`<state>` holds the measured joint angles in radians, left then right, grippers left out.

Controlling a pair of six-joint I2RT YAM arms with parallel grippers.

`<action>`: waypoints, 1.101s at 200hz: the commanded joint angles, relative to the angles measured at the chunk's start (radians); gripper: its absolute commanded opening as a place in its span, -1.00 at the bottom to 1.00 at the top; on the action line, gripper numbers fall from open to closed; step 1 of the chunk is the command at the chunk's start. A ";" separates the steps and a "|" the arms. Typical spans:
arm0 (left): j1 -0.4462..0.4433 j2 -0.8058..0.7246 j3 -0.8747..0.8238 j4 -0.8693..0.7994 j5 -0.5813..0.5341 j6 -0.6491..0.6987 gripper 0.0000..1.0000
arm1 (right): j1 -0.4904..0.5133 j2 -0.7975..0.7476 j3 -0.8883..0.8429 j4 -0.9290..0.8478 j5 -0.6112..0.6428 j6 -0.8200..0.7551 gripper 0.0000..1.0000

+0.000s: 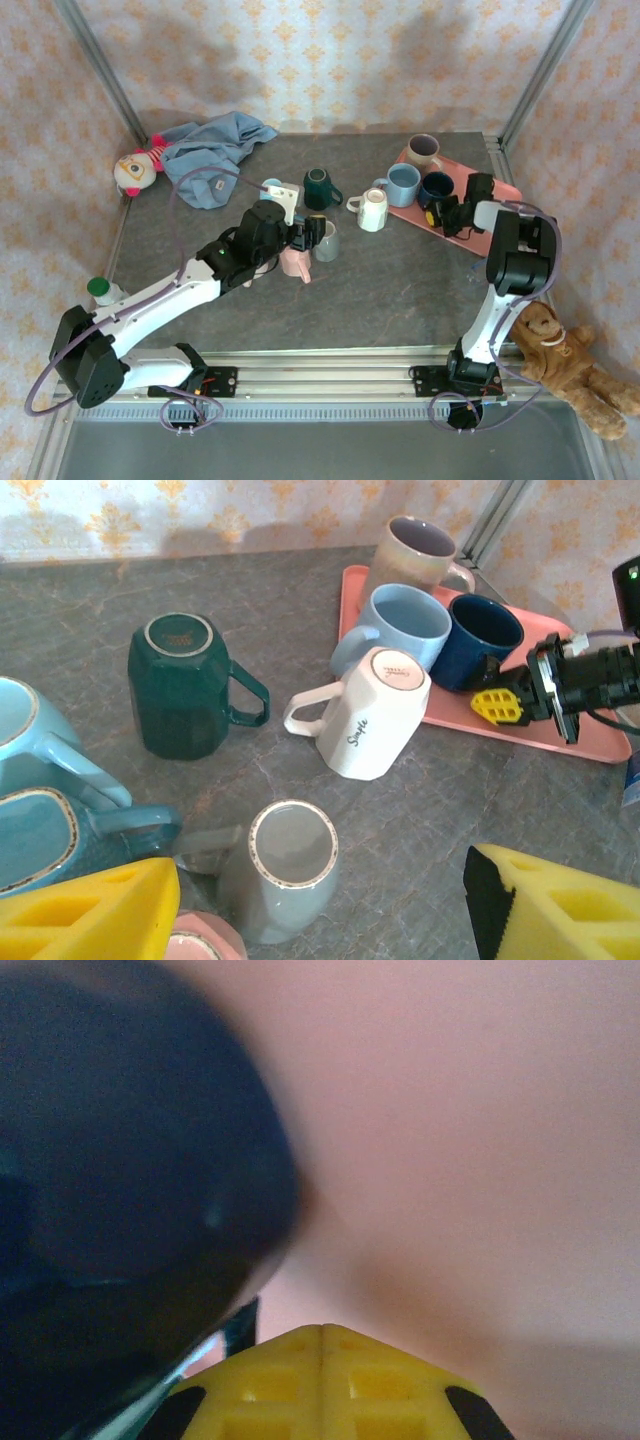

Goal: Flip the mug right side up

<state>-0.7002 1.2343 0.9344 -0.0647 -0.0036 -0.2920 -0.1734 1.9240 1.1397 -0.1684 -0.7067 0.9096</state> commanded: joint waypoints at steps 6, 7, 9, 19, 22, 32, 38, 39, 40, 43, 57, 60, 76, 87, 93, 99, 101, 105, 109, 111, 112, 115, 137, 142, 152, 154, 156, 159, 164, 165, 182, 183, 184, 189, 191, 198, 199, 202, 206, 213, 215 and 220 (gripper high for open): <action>0.004 0.007 0.037 -0.021 0.037 -0.024 0.53 | 0.000 0.020 0.058 0.030 0.032 0.031 -1.00; 0.005 0.008 0.038 -0.020 0.038 -0.025 0.53 | 0.000 0.021 0.060 0.029 0.032 0.030 -1.00; 0.005 0.008 0.038 -0.021 0.040 -0.026 0.53 | 0.000 0.022 0.063 0.026 0.033 0.029 -1.00; 0.004 0.010 0.036 -0.020 0.046 -0.032 0.54 | 0.000 0.029 0.081 0.009 0.039 0.018 -1.00; 0.004 0.010 0.034 -0.020 0.048 -0.034 0.55 | 0.000 0.030 0.089 0.002 0.041 0.016 -1.00; 0.004 0.010 0.030 -0.013 0.048 -0.041 0.56 | 0.001 0.039 0.110 -0.019 0.049 0.004 -1.00; 0.004 0.010 0.026 -0.009 0.047 -0.043 0.57 | 0.000 0.046 0.126 -0.029 0.053 -0.005 -1.00; 0.004 0.010 0.025 -0.009 0.048 -0.043 0.57 | 0.001 0.046 0.129 -0.031 0.054 -0.007 -1.00; 0.003 0.011 0.025 -0.007 0.048 -0.043 0.57 | 0.000 0.048 0.132 -0.034 0.055 -0.009 -1.00; 0.004 0.011 0.024 -0.006 0.048 -0.043 0.57 | 0.000 0.052 0.140 -0.041 0.056 -0.014 -1.00; 0.004 0.017 0.030 -0.013 0.047 -0.041 0.57 | 0.000 0.071 0.185 -0.071 0.056 -0.037 -1.00; 0.005 0.019 0.033 -0.016 0.048 -0.040 0.57 | 0.000 0.076 0.194 -0.078 0.058 -0.042 -1.00; 0.005 0.026 0.052 -0.042 0.047 -0.034 0.57 | 0.000 0.099 0.244 -0.111 0.067 -0.068 -1.00; 0.005 0.027 0.068 -0.059 0.044 -0.031 0.57 | 0.000 0.114 0.274 -0.128 0.067 -0.083 -1.00; 0.005 0.028 0.074 -0.065 0.044 -0.030 0.57 | 0.000 0.123 0.289 -0.137 0.067 -0.091 -1.00; 0.004 0.028 0.078 -0.072 0.043 -0.032 0.58 | 0.001 0.130 0.303 -0.144 0.067 -0.095 -1.00; 0.005 0.027 0.079 -0.074 0.043 -0.030 0.58 | 0.001 0.132 0.307 -0.147 0.067 -0.097 -1.00; 0.004 0.025 0.080 -0.074 0.043 -0.033 0.58 | 0.001 0.136 0.313 -0.150 0.067 -0.099 -1.00; 0.004 0.025 0.080 -0.073 0.043 -0.034 0.58 | 0.000 0.139 0.316 -0.152 0.067 -0.101 -1.00; 0.005 0.025 0.078 -0.073 0.043 -0.035 0.59 | 0.000 0.139 0.319 -0.152 0.067 -0.101 -1.00; 0.004 0.024 0.078 -0.073 0.043 -0.036 0.58 | 0.001 0.141 0.319 -0.154 0.067 -0.102 -1.00; 0.004 0.023 0.078 -0.074 0.042 -0.036 0.58 | 0.001 0.143 0.321 -0.153 0.069 -0.102 -1.00; 0.004 0.026 0.077 -0.081 0.051 -0.039 0.59 | 0.000 0.144 0.310 -0.147 0.070 -0.098 -1.00; 0.005 0.026 0.079 -0.084 0.053 -0.039 0.59 | 0.001 0.141 0.304 -0.143 0.069 -0.098 -1.00; 0.005 0.028 0.083 -0.094 0.055 -0.035 0.59 | 0.001 0.133 0.290 -0.130 0.071 -0.097 -1.00; 0.003 0.028 0.084 -0.093 0.055 -0.035 0.59 | 0.001 0.131 0.284 -0.129 0.072 -0.098 -1.00; 0.005 0.028 0.084 -0.095 0.054 -0.034 0.59 | 0.001 0.128 0.281 -0.127 0.073 -0.099 -1.00; 0.004 0.027 0.084 -0.095 0.055 -0.034 0.59 | 0.000 0.124 0.276 -0.124 0.077 -0.099 -1.00; 0.004 0.026 0.085 -0.098 0.053 -0.031 0.59 | 0.000 0.115 0.266 -0.122 0.082 -0.101 -1.00; 0.005 0.026 0.085 -0.099 0.052 -0.032 0.60 | 0.000 0.113 0.263 -0.122 0.083 -0.102 -1.00; 0.006 0.023 0.086 -0.103 0.046 -0.032 0.60 | 0.000 0.075 0.236 -0.122 0.099 -0.119 -1.00; 0.006 0.022 0.086 -0.103 0.046 -0.032 0.60 | 0.000 0.073 0.235 -0.123 0.099 -0.121 -1.00; 0.006 0.022 0.086 -0.104 0.045 -0.032 0.60 | 0.000 0.070 0.232 -0.123 0.100 -0.123 -1.00; 0.005 0.023 0.088 -0.106 0.043 -0.030 0.60 | 0.001 0.056 0.225 -0.128 0.104 -0.129 -1.00; 0.005 0.022 0.090 -0.108 0.040 -0.029 0.60 | 0.000 0.051 0.222 -0.128 0.106 -0.133 -1.00; 0.005 0.025 0.094 -0.116 0.034 -0.028 0.60 | 0.000 0.028 0.208 -0.133 0.112 -0.144 -0.99; 0.005 0.025 0.094 -0.117 0.032 -0.027 0.60 | 0.000 0.025 0.206 -0.133 0.113 -0.146 -0.99; 0.005 0.025 0.097 -0.119 0.029 -0.026 0.60 | 0.001 0.014 0.201 -0.136 0.116 -0.151 -0.97; 0.005 0.026 0.099 -0.123 0.026 -0.024 0.60 | 0.000 -0.004 0.192 -0.139 0.121 -0.158 -0.95; 0.007 0.030 0.103 -0.129 0.024 -0.017 0.60 | 0.000 -0.034 0.175 -0.149 0.132 -0.173 -0.91; 0.007 0.029 0.104 -0.130 0.022 -0.017 0.60 | 0.000 -0.042 0.171 -0.152 0.136 -0.178 -0.90; 0.008 0.031 0.106 -0.131 0.022 -0.013 0.60 | 0.000 -0.066 0.159 -0.163 0.145 -0.189 -0.88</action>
<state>-0.7002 1.2621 0.9928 -0.1608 0.0433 -0.3164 -0.1707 1.9945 1.3373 -0.3019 -0.6250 0.7876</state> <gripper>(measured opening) 0.798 0.049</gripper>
